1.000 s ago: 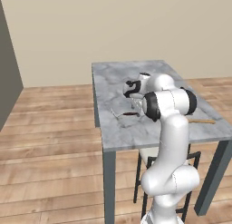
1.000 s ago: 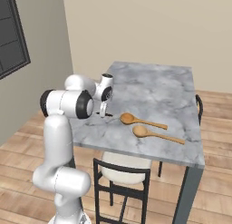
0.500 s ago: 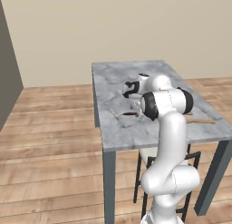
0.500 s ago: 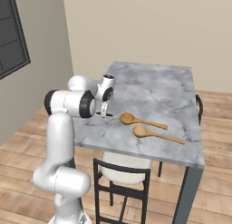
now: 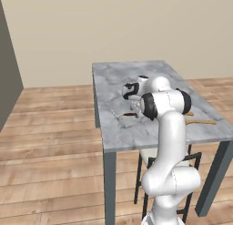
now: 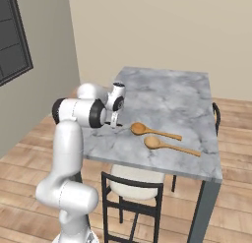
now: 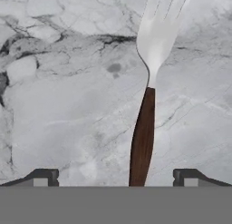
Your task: Pick up the metallic utensils from the counter and place them in the open drawer. Make sure not to pick up any wooden utensils.
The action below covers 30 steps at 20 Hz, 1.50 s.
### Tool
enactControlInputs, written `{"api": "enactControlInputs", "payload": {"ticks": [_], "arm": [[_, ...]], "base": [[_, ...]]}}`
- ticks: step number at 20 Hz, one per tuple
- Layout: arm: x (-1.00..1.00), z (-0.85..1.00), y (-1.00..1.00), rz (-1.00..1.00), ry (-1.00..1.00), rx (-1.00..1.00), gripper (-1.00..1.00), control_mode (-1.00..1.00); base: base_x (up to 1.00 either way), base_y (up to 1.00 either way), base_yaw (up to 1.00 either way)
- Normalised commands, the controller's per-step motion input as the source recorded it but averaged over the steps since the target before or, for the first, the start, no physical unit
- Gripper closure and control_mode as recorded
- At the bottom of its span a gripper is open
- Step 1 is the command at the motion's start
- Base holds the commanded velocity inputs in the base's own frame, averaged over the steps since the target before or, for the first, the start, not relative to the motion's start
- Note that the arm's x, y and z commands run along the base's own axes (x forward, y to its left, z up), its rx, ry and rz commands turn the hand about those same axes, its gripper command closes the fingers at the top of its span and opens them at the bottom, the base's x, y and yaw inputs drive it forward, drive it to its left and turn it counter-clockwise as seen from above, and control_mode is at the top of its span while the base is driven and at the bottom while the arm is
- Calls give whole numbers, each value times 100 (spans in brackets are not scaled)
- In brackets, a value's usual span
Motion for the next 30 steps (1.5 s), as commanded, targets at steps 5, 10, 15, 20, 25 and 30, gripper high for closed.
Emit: {"api": "enactControlInputs", "payload": {"ticks": [5, 10, 15, 20, 25, 30], "arm": [[14, -16, 2, 0, 0, 0, -100, -100], [13, -15, 1, 0, 0, 0, -100, -100], [15, -13, 1, 0, 0, 0, -100, -100], [17, -11, 1, 0, 0, 0, -100, -100], [15, -12, 2, 0, 0, 0, -100, -100], [5, -20, 3, 0, 0, 0, -100, -100]], "base": [[0, 0, 0], [0, 0, 0], [0, 0, 0], [0, 0, 0], [0, 0, 0], [0, 0, 0]]}}
